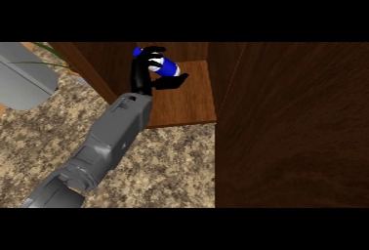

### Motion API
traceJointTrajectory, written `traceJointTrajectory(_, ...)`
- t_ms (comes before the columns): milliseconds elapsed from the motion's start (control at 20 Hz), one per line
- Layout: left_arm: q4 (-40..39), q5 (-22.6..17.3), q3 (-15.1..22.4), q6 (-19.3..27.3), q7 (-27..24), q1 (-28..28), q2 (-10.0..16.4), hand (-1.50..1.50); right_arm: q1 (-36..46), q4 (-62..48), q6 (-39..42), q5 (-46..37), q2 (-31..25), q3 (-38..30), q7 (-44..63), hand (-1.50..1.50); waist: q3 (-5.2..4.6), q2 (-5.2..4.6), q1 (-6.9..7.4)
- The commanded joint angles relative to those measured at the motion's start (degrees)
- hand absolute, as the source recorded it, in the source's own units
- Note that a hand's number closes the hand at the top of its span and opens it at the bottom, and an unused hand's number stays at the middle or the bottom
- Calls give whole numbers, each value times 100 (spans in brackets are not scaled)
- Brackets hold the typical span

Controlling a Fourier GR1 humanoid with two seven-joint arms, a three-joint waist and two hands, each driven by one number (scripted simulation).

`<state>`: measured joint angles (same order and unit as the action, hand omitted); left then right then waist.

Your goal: Pick up the bottled water, place it into the cabinet and close the cabinet

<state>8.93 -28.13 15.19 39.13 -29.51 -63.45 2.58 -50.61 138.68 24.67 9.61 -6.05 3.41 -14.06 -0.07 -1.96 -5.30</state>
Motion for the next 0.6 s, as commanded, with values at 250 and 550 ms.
traceJointTrajectory(250, -410, 141, -33, 184, -220, -314, 76, -150, 144, 57, 68, 287, -1, 109, 163, -150, -6, -63, -31)
traceJointTrajectory(550, -60, -50, -268, -713, -464, -472, 111, -150, -287, 178, 312, 400, -24, 95, -73, -150, -9, 0, -67)
